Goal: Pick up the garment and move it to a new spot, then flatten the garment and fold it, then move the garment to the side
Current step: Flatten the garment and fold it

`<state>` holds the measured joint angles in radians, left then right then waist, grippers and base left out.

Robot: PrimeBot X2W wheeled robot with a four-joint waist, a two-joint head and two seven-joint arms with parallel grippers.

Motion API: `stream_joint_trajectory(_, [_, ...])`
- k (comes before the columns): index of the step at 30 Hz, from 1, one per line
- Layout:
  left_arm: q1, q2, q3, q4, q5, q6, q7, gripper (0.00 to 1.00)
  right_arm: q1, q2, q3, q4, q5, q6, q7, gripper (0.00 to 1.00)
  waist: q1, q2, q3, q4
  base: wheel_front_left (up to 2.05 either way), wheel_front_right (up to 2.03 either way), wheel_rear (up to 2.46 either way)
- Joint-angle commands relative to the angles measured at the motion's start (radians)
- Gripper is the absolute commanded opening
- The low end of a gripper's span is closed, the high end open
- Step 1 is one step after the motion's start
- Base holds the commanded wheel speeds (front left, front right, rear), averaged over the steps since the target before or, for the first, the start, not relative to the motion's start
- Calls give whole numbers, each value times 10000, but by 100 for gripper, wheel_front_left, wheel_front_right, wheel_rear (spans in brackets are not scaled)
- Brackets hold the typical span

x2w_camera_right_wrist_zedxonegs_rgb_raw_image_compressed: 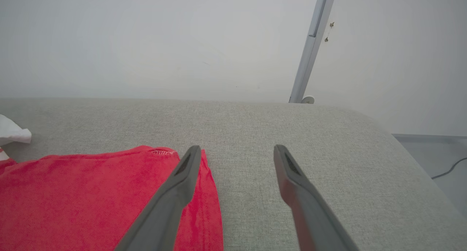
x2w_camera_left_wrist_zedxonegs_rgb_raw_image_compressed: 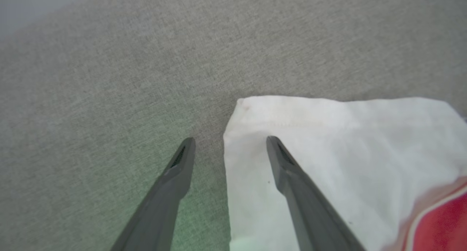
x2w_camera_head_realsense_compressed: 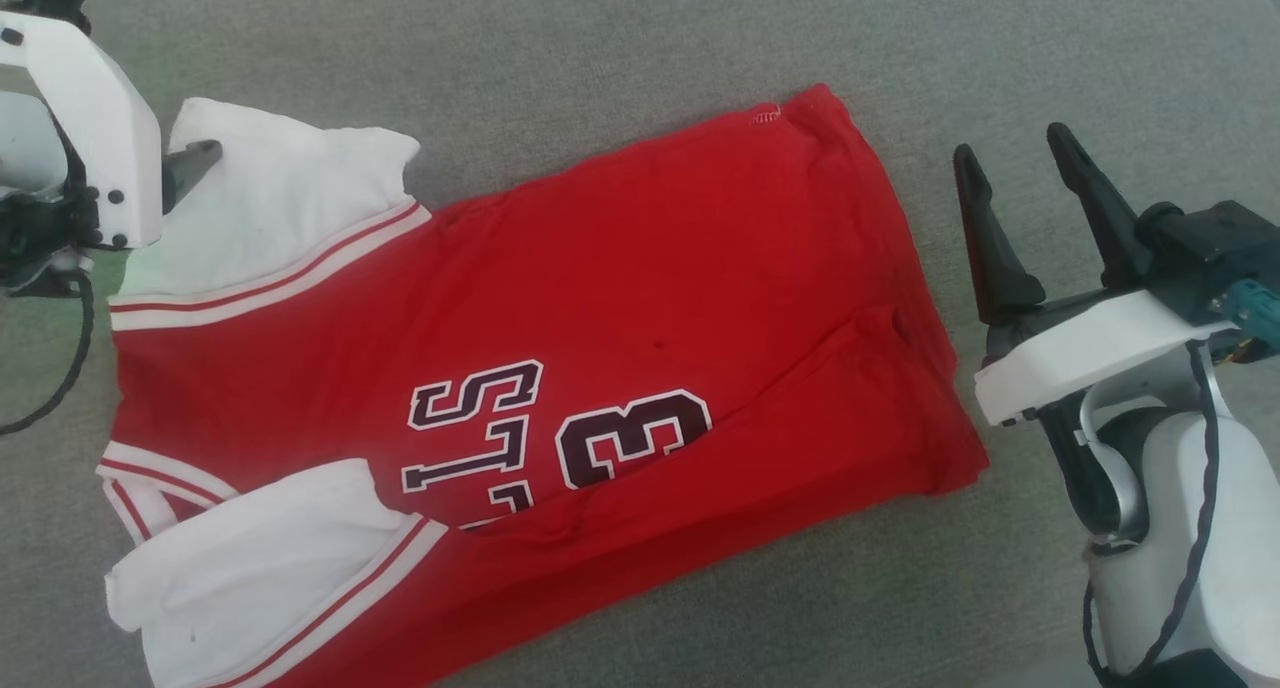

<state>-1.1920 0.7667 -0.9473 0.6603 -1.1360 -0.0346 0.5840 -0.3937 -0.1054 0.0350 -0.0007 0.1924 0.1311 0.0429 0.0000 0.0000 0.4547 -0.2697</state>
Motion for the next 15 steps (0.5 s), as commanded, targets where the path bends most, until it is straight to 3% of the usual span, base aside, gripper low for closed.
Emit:
stream_joint_trajectory(1, [-134, -73, 10, 122, -96, -51, 50, 100, -96, 31, 25, -11, -22, -9, -39, 100, 0, 0, 52, -20, 0, 0, 0])
stream_joint_trajectory(7, [-121, -736, -330, 1254, -144, -141, 692, 100, -229, -44, 199, 79, 57, -9, 356, 100, 0, 0, 207, -34, 0, 0, 0])
stream_joint_trajectory(8, [-75, -836, -400, 1415, -181, -165, 833, 81, -262, -109, 298, 82, 94, -9, 475, 100, 0, 0, 228, -36, 0, 0, 0])
stream_joint_trajectory(9, [-49, -918, -468, 1557, -174, -236, 920, 11, -300, -146, 373, 101, 169, -9, 609, 100, 0, 0, 250, -32, 0, 0, 0])
stream_joint_trajectory(10, [-9, -1009, -502, 1717, -219, -218, 1029, 0, -347, -152, 423, 137, 271, -9, 758, 100, 0, 0, 270, -28, 0, 0, 0])
stream_joint_trajectory(15, [-207, -1282, -546, 2106, -110, -452, 910, 0, -878, -382, 688, 350, 656, -7, 1479, 100, 0, 0, 350, 68, 0, 0, 0])
